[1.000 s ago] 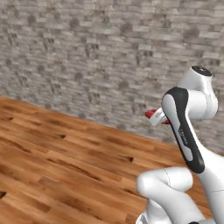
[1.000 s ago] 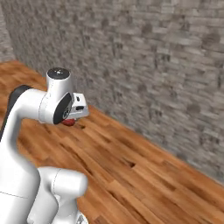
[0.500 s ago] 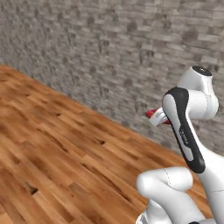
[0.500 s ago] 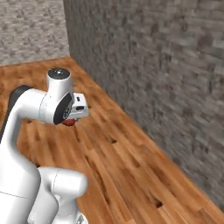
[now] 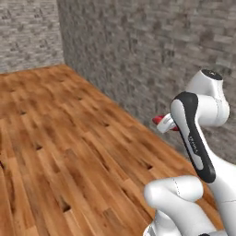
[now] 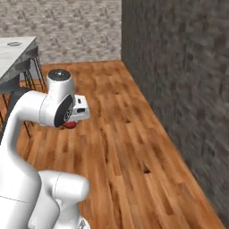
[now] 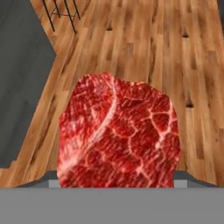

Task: Take the steak from the fridge and place it on the digital scale on the counter by the fridge. Wait a few seconds for a reading, then move it to the plate on the dining counter.

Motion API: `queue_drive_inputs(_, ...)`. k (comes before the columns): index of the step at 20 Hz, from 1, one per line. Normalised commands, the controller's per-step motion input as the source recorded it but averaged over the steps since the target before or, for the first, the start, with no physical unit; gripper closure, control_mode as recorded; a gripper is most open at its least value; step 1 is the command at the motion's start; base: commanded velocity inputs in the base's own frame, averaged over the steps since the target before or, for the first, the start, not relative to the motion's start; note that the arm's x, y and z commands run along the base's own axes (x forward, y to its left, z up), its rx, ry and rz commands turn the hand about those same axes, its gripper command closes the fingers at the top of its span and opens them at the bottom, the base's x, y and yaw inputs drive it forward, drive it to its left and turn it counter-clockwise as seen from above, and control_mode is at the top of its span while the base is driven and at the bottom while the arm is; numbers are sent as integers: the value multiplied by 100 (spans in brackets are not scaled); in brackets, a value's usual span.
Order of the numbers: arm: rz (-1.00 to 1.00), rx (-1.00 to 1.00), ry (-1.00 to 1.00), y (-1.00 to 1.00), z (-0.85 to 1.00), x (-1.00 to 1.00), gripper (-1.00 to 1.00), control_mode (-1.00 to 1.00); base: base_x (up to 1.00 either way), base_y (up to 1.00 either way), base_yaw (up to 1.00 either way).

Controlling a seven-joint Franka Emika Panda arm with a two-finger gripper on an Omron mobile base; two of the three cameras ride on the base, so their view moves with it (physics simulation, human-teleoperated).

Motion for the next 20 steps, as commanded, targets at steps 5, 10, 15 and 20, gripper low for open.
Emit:
queue_drive_inputs(5, 0, 0, 0, 0, 0, 0, 100, 100, 100, -28, 42)
queue_drive_inputs(10, 0, 0, 0, 0, 0, 0, 100, 100, 100, -43, 40)
queue_drive_inputs(15, 0, 0, 0, 0, 0, 0, 100, 100, 100, -56, 39)
queue_drive_inputs(20, 0, 0, 0, 0, 0, 0, 100, 100, 100, -59, 38)
